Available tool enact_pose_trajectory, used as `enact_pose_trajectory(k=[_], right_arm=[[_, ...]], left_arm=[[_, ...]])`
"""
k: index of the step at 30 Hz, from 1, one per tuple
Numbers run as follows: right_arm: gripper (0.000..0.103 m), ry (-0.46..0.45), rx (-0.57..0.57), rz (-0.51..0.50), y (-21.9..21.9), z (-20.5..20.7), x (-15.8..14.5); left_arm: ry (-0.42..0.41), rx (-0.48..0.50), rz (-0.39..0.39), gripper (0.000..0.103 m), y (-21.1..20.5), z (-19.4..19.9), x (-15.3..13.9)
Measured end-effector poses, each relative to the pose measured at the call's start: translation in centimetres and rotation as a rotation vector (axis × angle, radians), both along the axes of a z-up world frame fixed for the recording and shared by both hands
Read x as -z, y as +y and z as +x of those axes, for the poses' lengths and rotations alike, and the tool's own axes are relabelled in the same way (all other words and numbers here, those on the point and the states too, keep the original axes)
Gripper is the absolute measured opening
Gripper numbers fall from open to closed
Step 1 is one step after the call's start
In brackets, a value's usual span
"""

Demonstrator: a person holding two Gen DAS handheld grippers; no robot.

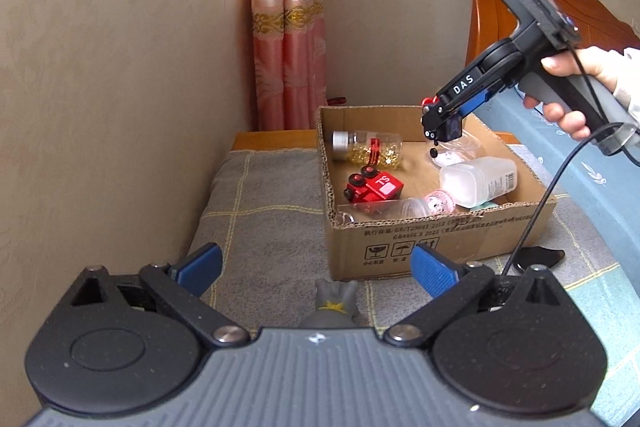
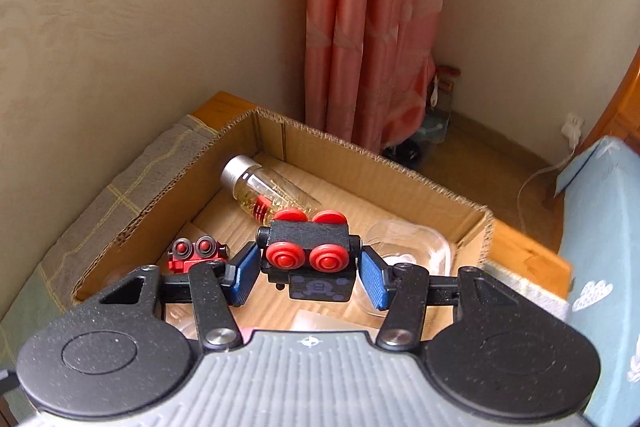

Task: Organize rigid objects
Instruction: 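Move the left tool toward the grey cat figure while the right approaches the black oval case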

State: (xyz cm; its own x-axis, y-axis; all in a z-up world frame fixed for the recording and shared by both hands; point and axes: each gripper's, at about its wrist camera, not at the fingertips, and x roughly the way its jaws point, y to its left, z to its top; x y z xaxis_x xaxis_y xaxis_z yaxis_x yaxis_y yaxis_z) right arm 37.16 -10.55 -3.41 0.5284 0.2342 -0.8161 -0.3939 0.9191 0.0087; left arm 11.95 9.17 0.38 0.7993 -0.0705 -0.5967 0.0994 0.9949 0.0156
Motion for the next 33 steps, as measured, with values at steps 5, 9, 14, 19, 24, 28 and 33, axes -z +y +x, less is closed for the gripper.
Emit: enact_pose_trajectory(k=[5, 9, 14, 19, 24, 28, 33], right_arm=[[0.074, -0.013, 0.057, -0.049, 0.4, 0.9, 1.5], [0.093, -0.033, 0.089, -0.042, -0.3, 0.5, 1.2], [0.103, -0.063, 0.096, 0.002, -1.8, -1.1, -0.1], [0.103, -0.084, 0.096, 0.030, -2.7, -3.3, -1.4], [0.103, -0.127, 0.095, 0.034, -3.1, -6.8, -2.2], [0.103, -0.167, 0.116, 0.031, -3.8, -10.2, -2.0], [0.103, -0.205, 0.159, 0.043, -5.2, -14.3, -0.3]], left_arm=[[0.007, -0.007, 0.000, 0.100, 0.1, -0.1, 0.2], [0.003, -0.005, -0.004, 0.100, 0.2, -0.4, 0.2], [0.006, -0.007, -0.003, 0.100, 0.0, -0.4, 0.2], [-0.003, 0.008, 0.000, 0.100, -0.5, -0.8, 0.0], [-0.002, 0.012, 0.006, 0.100, -0.7, -1.1, 0.1], [0.004, 0.016, 0.011, 0.101, -0.9, -1.3, 0.4], [0.024, 0.029, 0.006, 0.102, -1.1, -1.3, 1.4]])
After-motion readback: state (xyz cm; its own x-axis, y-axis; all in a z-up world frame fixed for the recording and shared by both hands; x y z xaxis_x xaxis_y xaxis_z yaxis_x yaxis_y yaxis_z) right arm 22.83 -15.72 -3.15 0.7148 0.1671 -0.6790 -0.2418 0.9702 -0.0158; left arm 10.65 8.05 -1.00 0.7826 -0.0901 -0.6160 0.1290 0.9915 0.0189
